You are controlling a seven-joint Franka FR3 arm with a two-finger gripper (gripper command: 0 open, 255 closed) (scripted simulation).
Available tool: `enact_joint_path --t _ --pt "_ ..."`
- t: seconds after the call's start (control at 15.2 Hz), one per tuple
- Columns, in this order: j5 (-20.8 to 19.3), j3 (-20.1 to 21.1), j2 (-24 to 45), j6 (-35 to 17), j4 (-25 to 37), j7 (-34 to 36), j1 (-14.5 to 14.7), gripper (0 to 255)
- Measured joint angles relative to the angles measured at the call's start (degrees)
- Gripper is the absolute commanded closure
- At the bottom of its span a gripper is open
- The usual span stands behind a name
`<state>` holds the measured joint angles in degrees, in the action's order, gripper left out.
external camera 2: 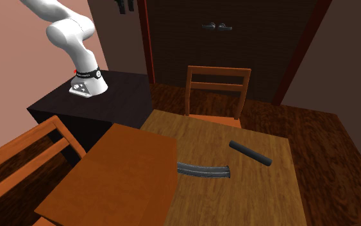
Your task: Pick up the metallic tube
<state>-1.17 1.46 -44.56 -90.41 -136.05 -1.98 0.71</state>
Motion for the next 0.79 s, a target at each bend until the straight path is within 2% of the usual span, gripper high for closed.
enact_joint_path --t 0.26,0.79 --pt "-1.11 -1.75 1.67 -3.18 -1.48 -1.62 -0.77 0" --pt "-4.09 -7.63 11.18 -17.35 -5.84 -6.74 -3.3 0"
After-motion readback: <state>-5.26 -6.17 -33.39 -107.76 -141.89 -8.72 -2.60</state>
